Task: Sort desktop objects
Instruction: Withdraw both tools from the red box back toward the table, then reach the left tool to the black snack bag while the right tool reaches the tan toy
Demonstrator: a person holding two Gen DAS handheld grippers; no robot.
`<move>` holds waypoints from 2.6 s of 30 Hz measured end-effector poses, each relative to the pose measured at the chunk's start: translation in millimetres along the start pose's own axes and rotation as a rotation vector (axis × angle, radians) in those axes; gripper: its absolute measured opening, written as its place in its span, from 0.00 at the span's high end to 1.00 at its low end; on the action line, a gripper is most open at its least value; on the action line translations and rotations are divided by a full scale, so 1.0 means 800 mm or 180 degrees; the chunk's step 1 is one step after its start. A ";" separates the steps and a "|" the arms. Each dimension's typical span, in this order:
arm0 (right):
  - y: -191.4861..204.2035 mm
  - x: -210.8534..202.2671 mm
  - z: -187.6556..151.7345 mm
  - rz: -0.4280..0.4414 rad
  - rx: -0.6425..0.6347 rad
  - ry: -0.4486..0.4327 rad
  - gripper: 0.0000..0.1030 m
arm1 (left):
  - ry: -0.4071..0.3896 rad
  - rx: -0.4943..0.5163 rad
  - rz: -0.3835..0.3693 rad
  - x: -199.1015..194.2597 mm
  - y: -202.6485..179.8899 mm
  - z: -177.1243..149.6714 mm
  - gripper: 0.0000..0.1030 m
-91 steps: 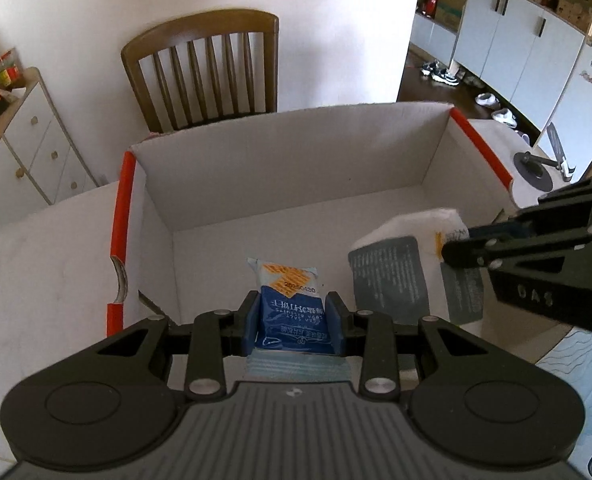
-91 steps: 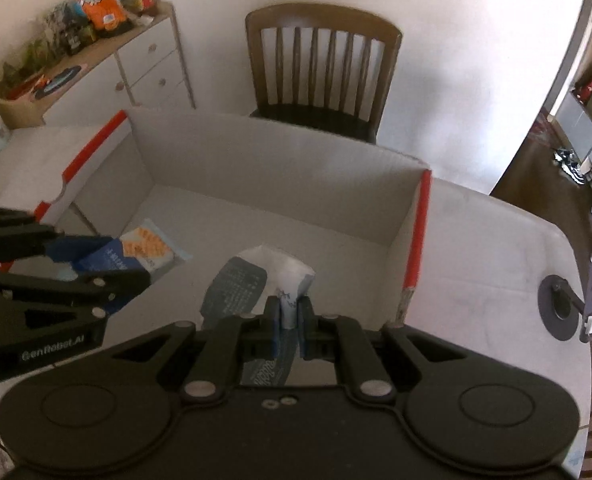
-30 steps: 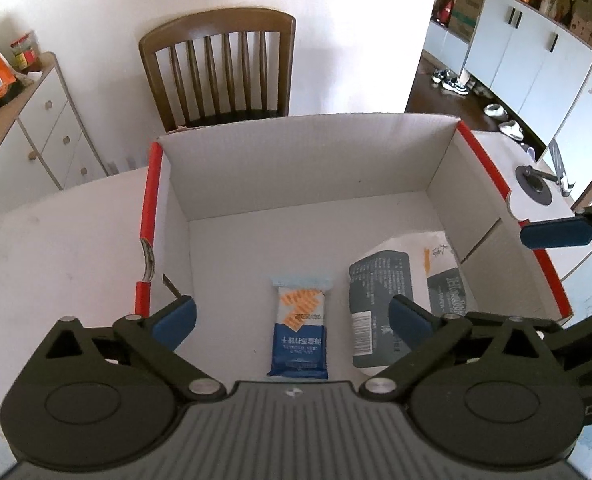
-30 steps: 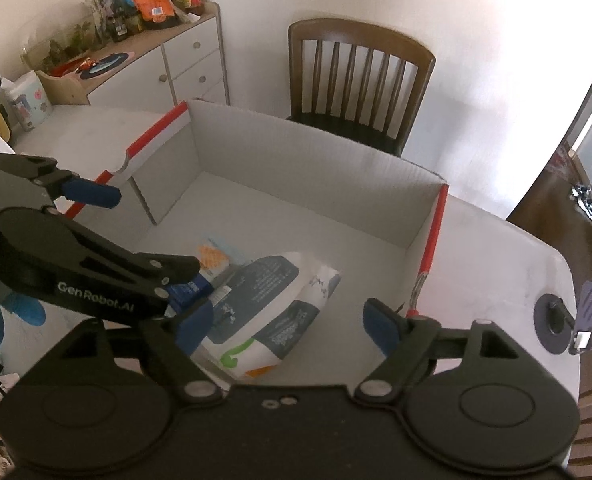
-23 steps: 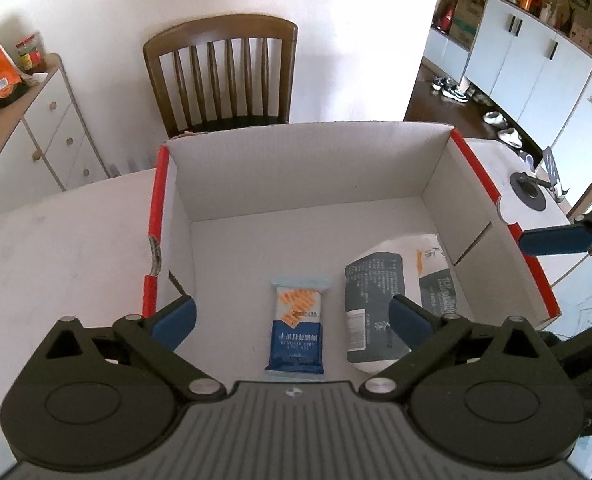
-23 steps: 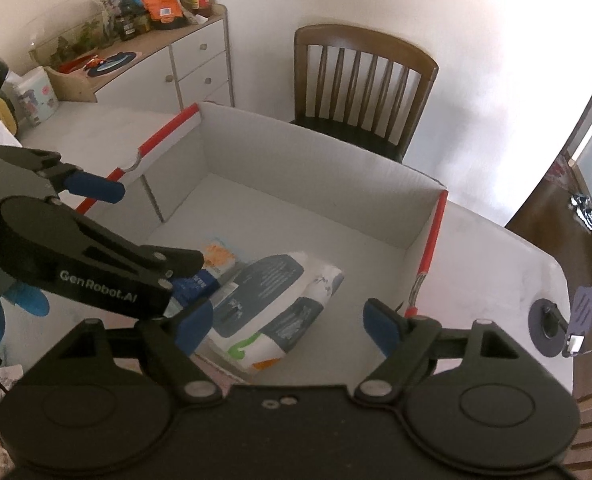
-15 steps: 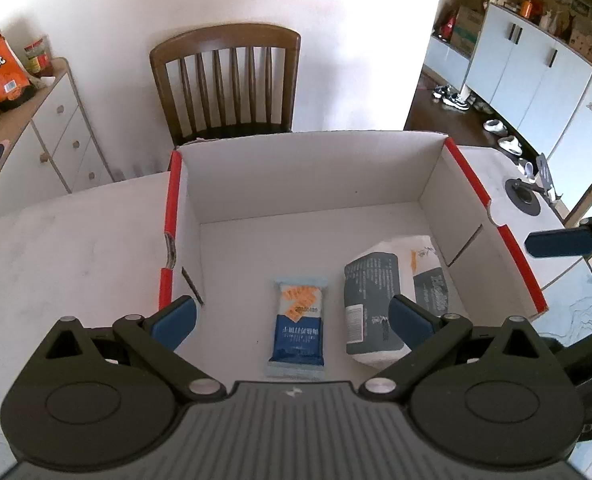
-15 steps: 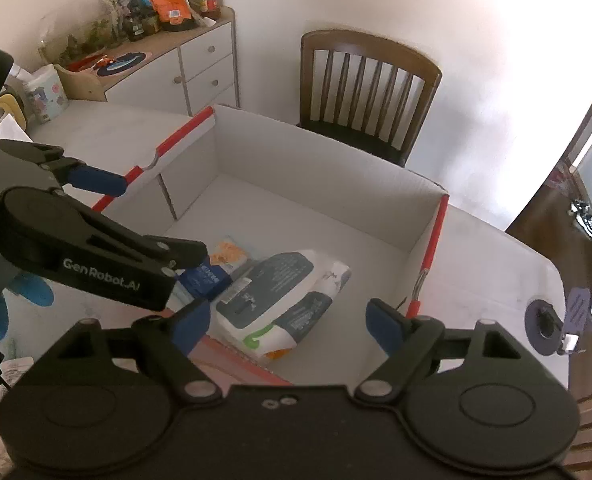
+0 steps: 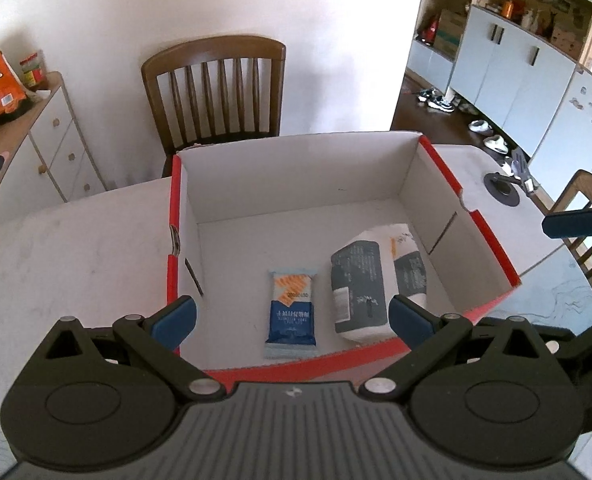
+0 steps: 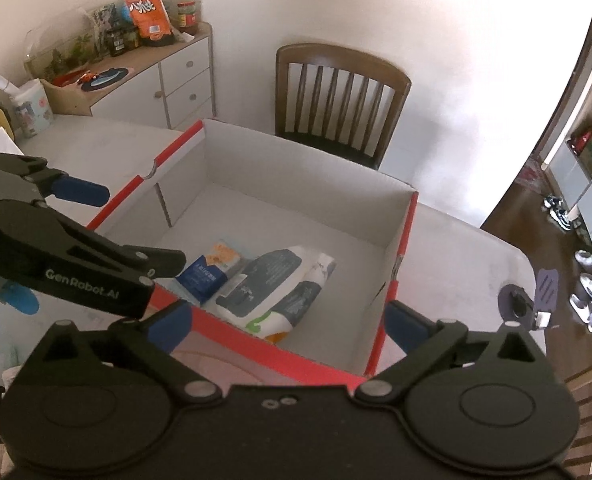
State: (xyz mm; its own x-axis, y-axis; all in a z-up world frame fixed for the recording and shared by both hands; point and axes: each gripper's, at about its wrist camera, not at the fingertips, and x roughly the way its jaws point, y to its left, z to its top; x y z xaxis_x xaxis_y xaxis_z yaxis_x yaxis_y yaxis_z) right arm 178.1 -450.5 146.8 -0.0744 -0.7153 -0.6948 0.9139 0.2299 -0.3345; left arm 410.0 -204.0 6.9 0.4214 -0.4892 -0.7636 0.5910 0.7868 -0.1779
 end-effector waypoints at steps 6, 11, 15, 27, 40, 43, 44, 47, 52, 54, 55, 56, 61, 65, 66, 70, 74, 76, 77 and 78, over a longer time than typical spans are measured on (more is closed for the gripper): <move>0.014 -0.014 -0.006 -0.0096 0.0027 0.0013 0.01 | -0.0035 0.0011 -0.0045 -0.018 0.003 -0.012 0.00; 0.028 -0.029 -0.013 -0.0166 0.0060 0.0018 0.01 | -0.0068 0.0020 -0.0073 -0.037 0.007 -0.024 0.00; 0.040 -0.043 -0.020 -0.0223 0.0103 0.0031 0.00 | -0.0095 0.0014 -0.0109 -0.054 0.011 -0.035 0.00; 0.079 -0.088 -0.051 -0.0371 0.0227 0.0074 0.00 | -0.0160 0.0061 -0.0154 -0.112 0.012 -0.079 0.00; 0.117 -0.130 -0.092 -0.0461 0.0411 0.0131 0.00 | -0.0193 0.0139 -0.0203 -0.164 0.021 -0.130 0.00; 0.124 -0.136 -0.105 -0.0467 0.0480 0.0164 0.00 | -0.0193 0.0134 -0.0236 -0.174 0.025 -0.143 0.00; 0.126 -0.137 -0.109 -0.0466 0.0496 0.0174 0.00 | -0.0195 0.0131 -0.0241 -0.178 0.027 -0.148 0.00; 0.135 -0.141 -0.122 -0.0473 0.0562 0.0224 0.00 | -0.0203 0.0139 -0.0249 -0.187 0.031 -0.163 0.00; 0.150 -0.147 -0.143 -0.0501 0.0679 0.0292 0.00 | -0.0221 0.0140 -0.0230 -0.199 0.041 -0.190 0.00; 0.155 -0.150 -0.150 -0.0510 0.0730 0.0313 0.00 | -0.0214 0.0128 -0.0254 -0.203 0.046 -0.199 0.00; 0.157 -0.151 -0.153 -0.0521 0.0756 0.0319 0.00 | -0.0209 0.0125 -0.0262 -0.205 0.047 -0.204 0.00; 0.159 -0.153 -0.157 -0.0536 0.0795 0.0327 0.00 | -0.0211 0.0127 -0.0259 -0.207 0.048 -0.207 0.00; 0.168 -0.161 -0.173 -0.0619 0.0968 0.0334 0.00 | -0.0200 0.0135 -0.0294 -0.212 0.055 -0.226 0.00; 0.175 -0.159 -0.186 -0.0647 0.1068 0.0382 0.00 | -0.0164 0.0136 -0.0301 -0.212 0.059 -0.241 0.00; 0.177 -0.158 -0.189 -0.0652 0.1102 0.0401 0.00 | -0.0151 0.0137 -0.0305 -0.211 0.061 -0.245 0.00; 0.184 -0.153 -0.204 -0.0644 0.1184 0.0479 0.01 | -0.0082 0.0108 -0.0323 -0.207 0.069 -0.260 0.00; 0.192 -0.147 -0.217 -0.0659 0.1267 0.0564 0.01 | -0.0005 0.0094 -0.0329 -0.200 0.076 -0.275 0.00; 0.194 -0.144 -0.223 -0.0687 0.1299 0.0587 0.01 | 0.0023 0.0077 -0.0341 -0.196 0.080 -0.282 0.00; 0.195 -0.143 -0.226 -0.0695 0.1315 0.0603 0.01 | 0.0041 0.0069 -0.0343 -0.193 0.083 -0.285 0.00; 0.195 -0.141 -0.228 -0.0712 0.1344 0.0625 0.01 | 0.0061 0.0066 -0.0346 -0.190 0.085 -0.289 0.00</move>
State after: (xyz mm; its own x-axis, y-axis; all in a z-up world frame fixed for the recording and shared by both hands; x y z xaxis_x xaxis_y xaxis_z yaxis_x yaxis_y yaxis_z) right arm 256.6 -213.4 56.6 -0.3229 -0.5697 -0.7558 0.9455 -0.2299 -0.2307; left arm 226.9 10.8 -32.4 0.3408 -0.5638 -0.7523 0.6467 0.7214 -0.2476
